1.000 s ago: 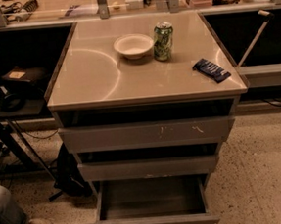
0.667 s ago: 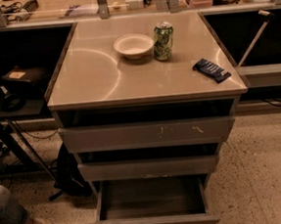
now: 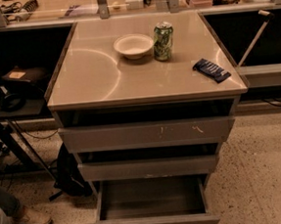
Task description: Close bottom drawer
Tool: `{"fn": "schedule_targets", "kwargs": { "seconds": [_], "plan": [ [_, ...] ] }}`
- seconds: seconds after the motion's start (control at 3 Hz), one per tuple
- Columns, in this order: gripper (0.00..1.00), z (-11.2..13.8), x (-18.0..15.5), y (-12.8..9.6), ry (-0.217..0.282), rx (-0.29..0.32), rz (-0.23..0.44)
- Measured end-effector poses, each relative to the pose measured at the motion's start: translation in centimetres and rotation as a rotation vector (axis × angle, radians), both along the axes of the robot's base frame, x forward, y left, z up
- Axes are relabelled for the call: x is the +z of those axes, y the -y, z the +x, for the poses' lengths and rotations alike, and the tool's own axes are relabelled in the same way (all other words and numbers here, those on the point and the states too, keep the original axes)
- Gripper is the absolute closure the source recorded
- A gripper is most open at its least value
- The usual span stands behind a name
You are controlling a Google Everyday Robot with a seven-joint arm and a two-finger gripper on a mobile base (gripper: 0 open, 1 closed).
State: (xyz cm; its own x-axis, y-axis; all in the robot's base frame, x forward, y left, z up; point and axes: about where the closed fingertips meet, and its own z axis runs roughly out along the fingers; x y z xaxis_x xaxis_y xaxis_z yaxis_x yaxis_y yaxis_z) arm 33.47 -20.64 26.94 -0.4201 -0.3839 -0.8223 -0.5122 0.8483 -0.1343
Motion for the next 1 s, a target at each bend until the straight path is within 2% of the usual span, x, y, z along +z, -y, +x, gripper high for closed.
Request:
{"fn": "schedule_targets", "kwargs": {
  "seconds": [0.33, 0.67, 1.0],
  "plan": [
    [0.00, -0.2, -0.6, 0.4, 0.005, 0.011, -0.086],
    [0.00, -0.8, -1.5, -0.6, 0.046, 0.039, -0.264],
    [0.00, -0.9, -2.5, 1.3, 0.026, 0.019, -0.358]
  ]
}}
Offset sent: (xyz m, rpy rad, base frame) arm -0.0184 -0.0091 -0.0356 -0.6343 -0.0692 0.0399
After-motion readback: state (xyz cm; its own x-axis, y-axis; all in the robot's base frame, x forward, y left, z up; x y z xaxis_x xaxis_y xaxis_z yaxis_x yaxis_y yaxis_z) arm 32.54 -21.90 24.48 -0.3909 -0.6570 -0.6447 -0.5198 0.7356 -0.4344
